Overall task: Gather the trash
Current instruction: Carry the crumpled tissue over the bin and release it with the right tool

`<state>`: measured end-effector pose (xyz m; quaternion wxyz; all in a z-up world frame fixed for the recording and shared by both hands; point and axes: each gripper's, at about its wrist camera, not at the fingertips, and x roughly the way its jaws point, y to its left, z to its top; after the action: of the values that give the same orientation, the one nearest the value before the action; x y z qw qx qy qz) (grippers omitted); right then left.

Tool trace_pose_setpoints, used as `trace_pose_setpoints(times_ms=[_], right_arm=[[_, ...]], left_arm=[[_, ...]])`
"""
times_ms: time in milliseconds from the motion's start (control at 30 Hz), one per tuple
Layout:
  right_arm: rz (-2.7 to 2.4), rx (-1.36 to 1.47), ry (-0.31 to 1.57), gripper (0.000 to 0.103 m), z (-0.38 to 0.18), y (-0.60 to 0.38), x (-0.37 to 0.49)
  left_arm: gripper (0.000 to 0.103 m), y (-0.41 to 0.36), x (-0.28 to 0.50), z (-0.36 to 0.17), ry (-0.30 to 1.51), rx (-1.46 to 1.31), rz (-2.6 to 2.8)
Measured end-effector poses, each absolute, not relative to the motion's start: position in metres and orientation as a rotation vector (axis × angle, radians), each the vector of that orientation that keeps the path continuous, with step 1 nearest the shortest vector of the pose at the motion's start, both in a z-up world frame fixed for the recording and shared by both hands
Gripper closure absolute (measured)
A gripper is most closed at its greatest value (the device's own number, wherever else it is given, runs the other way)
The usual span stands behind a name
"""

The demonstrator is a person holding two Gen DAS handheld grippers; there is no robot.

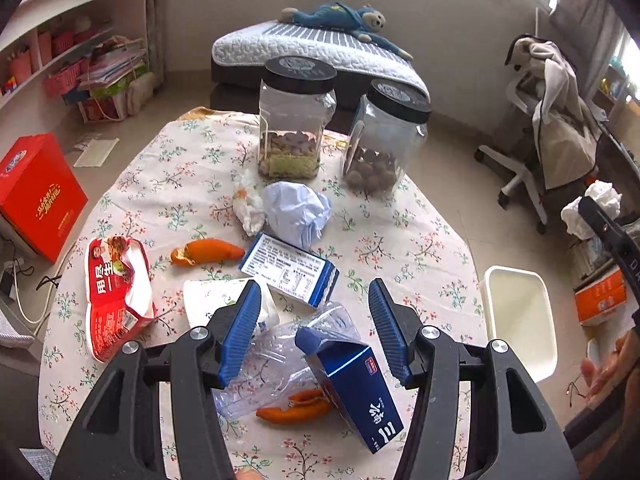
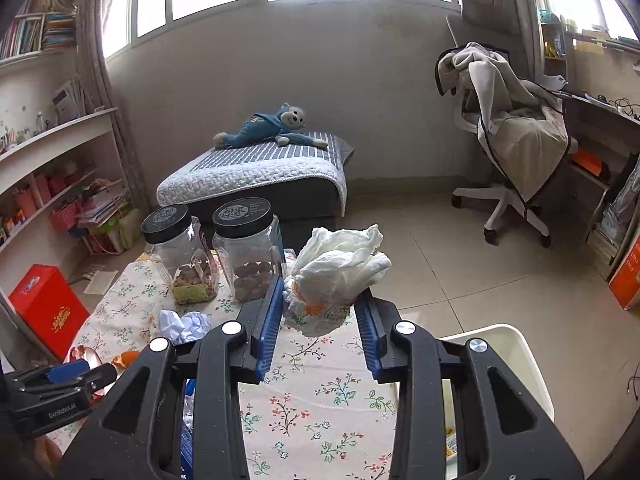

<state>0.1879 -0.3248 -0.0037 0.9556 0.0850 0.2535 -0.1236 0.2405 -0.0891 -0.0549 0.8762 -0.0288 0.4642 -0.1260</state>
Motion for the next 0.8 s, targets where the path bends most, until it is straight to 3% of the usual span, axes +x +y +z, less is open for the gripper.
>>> trace_pose_setpoints(times_ms=[133,200,233,267,433,500,533,567,800], right_arm=[[-0.248,0.192,0.507,0.07,-0.002,-0.329,0.185],[-0.244,0.185,0.507,0.07,-0.002,-0.327,0.183],[-0.242,0.178,0.508,0.07,-0.002,-0.326,0.183],[-0.24,0.171,0.509,0.07,-0.003,-0.324,0.183],[-0.225,0.157,0.536,0.07,-0.009,-0.321,0.184],[-0.22,0.148,0.549,0.07,-0.011,-0.319,0.184],[-0.217,0.148,0.552,0.07,-0.012,-0.319,0.184],[-0.214,0.15,0.554,0.07,-0.012,-0.319,0.184],[-0.207,0.177,0.553,0.07,-0.008,-0.319,0.185]], left_arm=[[0.047,-0.094,0.236,-0.07,1.06,-0.058,-0.274],[0.035,-0.096,0.233,-0.085,1.133,-0.101,-0.261],[0.022,-0.1,0.23,-0.095,1.164,-0.103,-0.251],[0.02,-0.106,0.227,-0.103,1.181,-0.09,-0.234],[0.02,-0.13,0.225,-0.136,1.217,-0.025,-0.175],[0.029,-0.13,0.227,-0.143,1.22,-0.026,-0.144],[0.051,-0.128,0.228,-0.144,1.227,-0.04,-0.156],[0.058,-0.126,0.229,-0.144,1.237,-0.051,-0.167],[0.061,-0.102,0.219,-0.082,0.972,-0.052,-0.147]])
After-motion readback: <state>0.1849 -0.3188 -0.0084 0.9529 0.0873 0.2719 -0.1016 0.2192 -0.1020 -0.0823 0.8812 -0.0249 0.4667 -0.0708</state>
